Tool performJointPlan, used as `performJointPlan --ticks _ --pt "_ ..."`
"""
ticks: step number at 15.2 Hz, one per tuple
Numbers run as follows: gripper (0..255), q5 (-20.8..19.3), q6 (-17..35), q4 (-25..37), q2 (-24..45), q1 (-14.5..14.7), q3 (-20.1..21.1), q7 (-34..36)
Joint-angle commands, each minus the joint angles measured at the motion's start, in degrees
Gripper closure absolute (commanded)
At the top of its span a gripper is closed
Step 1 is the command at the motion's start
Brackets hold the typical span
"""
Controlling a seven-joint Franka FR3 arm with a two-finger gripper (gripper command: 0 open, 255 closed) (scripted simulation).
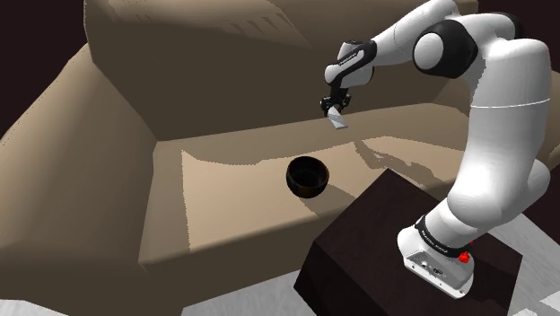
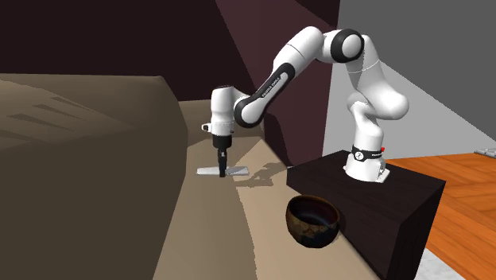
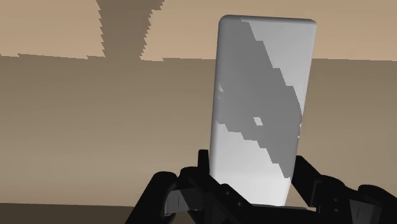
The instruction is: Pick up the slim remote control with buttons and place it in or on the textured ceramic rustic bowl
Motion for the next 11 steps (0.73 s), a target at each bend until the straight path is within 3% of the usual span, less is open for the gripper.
performJointPlan --ticks 1,11 --pt "255 -0.26 -1.05 -0.23 -1.29 0.17 -0.21 0.13" --pt "255 -1.38 -6.73 0.73 -6.06 0.72 -0.97 0.72"
